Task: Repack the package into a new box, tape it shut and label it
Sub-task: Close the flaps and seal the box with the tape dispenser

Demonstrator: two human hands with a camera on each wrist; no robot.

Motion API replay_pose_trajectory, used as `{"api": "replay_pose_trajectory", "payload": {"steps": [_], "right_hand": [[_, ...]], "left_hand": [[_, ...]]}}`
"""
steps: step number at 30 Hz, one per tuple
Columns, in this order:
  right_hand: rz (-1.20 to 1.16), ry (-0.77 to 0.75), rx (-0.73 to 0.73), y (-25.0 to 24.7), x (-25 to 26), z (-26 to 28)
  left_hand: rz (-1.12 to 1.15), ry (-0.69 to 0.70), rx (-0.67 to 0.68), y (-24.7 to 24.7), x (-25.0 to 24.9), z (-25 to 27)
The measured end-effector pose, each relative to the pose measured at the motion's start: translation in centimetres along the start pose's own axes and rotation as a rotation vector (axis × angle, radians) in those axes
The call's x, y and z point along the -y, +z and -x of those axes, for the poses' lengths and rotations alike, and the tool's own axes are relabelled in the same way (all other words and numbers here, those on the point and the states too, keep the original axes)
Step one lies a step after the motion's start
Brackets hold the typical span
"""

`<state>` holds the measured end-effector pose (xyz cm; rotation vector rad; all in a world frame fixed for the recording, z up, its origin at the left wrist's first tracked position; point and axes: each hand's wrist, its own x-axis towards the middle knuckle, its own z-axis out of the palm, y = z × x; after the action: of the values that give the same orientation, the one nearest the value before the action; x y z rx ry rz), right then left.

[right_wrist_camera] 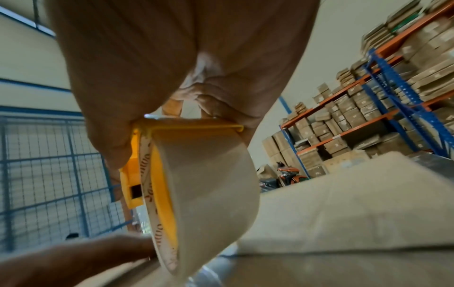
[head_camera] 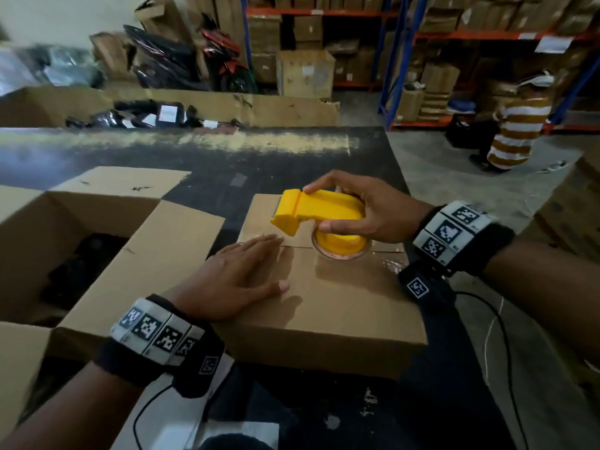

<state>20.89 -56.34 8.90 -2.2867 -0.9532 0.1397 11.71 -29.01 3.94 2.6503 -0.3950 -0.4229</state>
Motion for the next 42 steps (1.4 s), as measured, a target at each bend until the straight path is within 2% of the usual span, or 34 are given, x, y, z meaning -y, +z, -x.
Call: {"api": "replay_pose_trajectory", "payload": {"steps": [2, 4, 6, 9, 11, 15, 18, 22, 26, 33, 42], "right_hand": [[-0.005, 0.018, 0.014, 0.2, -0.6, -0.4], [-0.030, 0.027, 0.008, 0.1, -1.2, -0.4], [-0.057, 0.038, 0.004, 0.1, -1.5, 0.0], [-0.087, 0.055, 0.004, 0.1, -1.9, 0.6], [-0.094, 0.061, 0.005, 0.2, -2.0, 0.9], [-0.093, 0.057, 0.012, 0.2, -1.8, 1.1], [-0.100, 0.064, 0.031, 0.2, -1.4, 1.1], [-0.109, 0.061, 0.068, 0.2, -1.1, 0.9], [-0.084, 0.069, 0.138, 0.0, -0.5, 0.4], [-0.017, 0.064, 0.214, -0.4, 0.2, -1.0], [0.132, 0.028, 0.333, 0.2, 1.8, -4.4]], "left_hand": [[0.199, 0.011, 0.030, -1.2, 0.6, 0.2], [0.382, 0.026, -0.030, -2.4, 1.1, 0.0], [0.491, 0.008, -0.091, -3.5, 1.3, -0.8], [0.603, -0.025, -0.108, -4.6, 0.8, -2.6], [0.740, -0.065, -0.077, -4.8, 0.1, -4.0], [1.088, -0.179, 0.094, -4.5, -1.2, -5.9], [1.197, -0.178, 0.093, -4.3, -1.3, -6.5], [1.224, -0.173, 0.020, -4.7, -0.9, -6.5], [1.150, -0.168, -0.025, -5.8, 0.3, -5.6], [1.126, -0.222, -0.153, -8.0, 5.1, -3.1], [1.056, -0.296, -0.180, -5.6, 7.9, -3.3]]}}
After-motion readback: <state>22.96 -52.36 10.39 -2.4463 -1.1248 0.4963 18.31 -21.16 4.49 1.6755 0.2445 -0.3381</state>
